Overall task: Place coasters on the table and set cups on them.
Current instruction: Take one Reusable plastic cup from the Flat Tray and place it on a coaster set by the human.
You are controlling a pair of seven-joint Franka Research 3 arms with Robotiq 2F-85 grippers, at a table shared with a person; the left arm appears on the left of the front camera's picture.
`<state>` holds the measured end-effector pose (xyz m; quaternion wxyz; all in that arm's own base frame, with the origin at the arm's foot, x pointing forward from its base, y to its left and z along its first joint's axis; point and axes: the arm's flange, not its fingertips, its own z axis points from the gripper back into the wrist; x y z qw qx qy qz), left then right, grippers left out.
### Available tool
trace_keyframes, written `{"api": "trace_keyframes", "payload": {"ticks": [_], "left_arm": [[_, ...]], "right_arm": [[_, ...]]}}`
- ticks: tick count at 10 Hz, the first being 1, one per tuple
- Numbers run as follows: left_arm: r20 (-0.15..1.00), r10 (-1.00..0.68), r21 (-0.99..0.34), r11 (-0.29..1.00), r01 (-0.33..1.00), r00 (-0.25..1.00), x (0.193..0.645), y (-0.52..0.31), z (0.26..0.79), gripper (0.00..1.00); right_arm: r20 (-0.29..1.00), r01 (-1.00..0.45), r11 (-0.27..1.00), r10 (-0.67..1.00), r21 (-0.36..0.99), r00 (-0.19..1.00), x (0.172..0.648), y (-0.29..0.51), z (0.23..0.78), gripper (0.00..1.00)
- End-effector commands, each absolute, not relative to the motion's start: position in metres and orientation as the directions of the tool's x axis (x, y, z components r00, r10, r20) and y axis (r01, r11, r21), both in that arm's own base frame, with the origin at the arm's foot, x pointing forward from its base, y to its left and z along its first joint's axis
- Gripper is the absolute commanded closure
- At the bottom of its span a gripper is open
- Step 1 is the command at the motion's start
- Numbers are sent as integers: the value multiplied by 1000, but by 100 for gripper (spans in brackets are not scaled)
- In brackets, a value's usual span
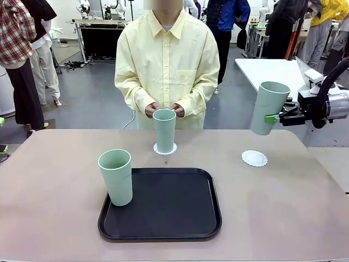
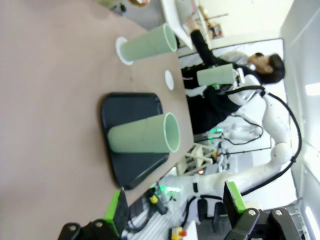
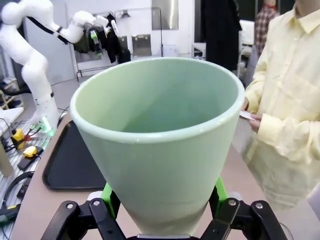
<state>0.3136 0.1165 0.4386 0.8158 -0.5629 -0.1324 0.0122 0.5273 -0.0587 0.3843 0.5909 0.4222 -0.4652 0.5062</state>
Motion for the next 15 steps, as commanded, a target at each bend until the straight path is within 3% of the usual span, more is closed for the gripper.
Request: {"api": "trace_keyframes", "payload": {"ticks": [1,4,5,10,15], "left_arm": [[212,173,-925,354,140,962,313,117,439,0],[212,173,-925,354,140,962,313,117,439,0],[212,173,-925,354,140,962,313,117,439,0],[212,173,-925,354,140,962,313,117,439,0],[212,173,-925,354,140,962,313,117,439,0]], "right_arm": [[973,-986,155,209,60,92,529,-70,384,17],[976,-988,147,206,37,68,526,-67,382,17],[981,-997,80,193,1,17,531,-58,383,17],[953,-995,80,303,-54,-27,539,-44,331,17],[954,-997,81,298,-11,14,552,-60,295,17]]}}
